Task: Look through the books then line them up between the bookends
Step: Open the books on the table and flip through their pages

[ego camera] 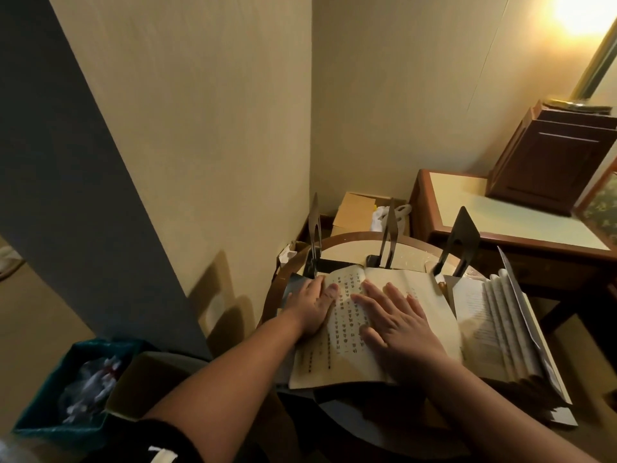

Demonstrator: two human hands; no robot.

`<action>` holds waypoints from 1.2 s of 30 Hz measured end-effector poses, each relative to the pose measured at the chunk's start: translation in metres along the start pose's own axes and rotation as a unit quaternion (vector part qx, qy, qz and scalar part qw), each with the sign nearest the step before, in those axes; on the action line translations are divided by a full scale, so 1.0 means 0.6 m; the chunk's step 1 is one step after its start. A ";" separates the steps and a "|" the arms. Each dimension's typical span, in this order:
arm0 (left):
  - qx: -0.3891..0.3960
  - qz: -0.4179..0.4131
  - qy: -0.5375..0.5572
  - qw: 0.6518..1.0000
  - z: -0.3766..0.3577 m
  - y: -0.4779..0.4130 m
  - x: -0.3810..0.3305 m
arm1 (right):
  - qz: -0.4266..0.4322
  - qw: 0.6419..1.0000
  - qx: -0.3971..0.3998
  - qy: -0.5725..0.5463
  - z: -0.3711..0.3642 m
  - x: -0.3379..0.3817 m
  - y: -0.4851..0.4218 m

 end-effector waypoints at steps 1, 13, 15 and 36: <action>-0.003 0.000 0.029 1.000 0.006 -0.003 0.003 | 0.000 1.000 -0.001 0.000 0.001 0.000 0.000; -0.119 0.008 0.313 0.942 0.141 0.032 0.032 | 0.018 0.999 0.006 -0.032 0.009 0.008 -0.003; -0.106 0.050 0.365 0.924 0.137 0.038 0.048 | 0.010 0.999 0.005 -0.052 0.014 0.013 -0.004; 0.001 -0.016 0.484 0.875 0.148 0.158 -0.099 | 0.008 0.909 -0.082 -0.409 0.216 0.152 0.036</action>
Point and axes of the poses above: each hand's wrist, its own y-axis away from the middle knuckle, its own z-axis out of the back of the hand, x = y × z, the point moved 10 cm from there along -y, towards the middle knuckle, and after that the axes turned 9 degrees about -y, right-handed, at the moved point
